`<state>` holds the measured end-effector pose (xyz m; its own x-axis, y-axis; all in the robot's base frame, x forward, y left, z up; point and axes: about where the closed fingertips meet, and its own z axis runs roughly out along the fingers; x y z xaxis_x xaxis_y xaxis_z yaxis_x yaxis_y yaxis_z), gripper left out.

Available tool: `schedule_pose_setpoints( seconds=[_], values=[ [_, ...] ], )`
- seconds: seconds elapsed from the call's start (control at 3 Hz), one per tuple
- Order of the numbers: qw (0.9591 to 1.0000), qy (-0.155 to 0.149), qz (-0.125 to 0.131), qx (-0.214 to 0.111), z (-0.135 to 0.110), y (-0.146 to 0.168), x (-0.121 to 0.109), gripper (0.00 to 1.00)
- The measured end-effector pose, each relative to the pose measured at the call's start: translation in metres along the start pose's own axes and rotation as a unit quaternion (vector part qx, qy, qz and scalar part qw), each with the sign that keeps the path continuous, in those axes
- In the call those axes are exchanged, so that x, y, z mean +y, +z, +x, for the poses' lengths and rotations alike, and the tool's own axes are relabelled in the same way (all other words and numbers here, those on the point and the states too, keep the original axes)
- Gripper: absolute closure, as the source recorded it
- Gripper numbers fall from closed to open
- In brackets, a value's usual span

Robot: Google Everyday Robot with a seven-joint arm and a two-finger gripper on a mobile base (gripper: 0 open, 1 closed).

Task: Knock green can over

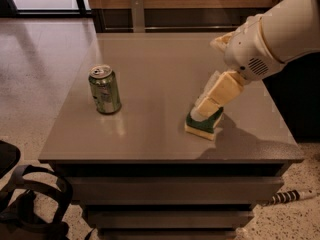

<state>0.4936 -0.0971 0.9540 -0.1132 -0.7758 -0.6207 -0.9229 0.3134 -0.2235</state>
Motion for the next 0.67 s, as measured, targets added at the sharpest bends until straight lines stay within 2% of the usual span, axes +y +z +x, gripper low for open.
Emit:
schedule_pose_setpoints(
  seconds=[0.33,0.67],
  values=[
    [0.9941,0.03,-0.006,-0.104,-0.03,0.06,0.007,0.0],
    [0.9813,0.055,-0.008,-0.184,-0.045,0.1,0.018,0.0]
  ],
)
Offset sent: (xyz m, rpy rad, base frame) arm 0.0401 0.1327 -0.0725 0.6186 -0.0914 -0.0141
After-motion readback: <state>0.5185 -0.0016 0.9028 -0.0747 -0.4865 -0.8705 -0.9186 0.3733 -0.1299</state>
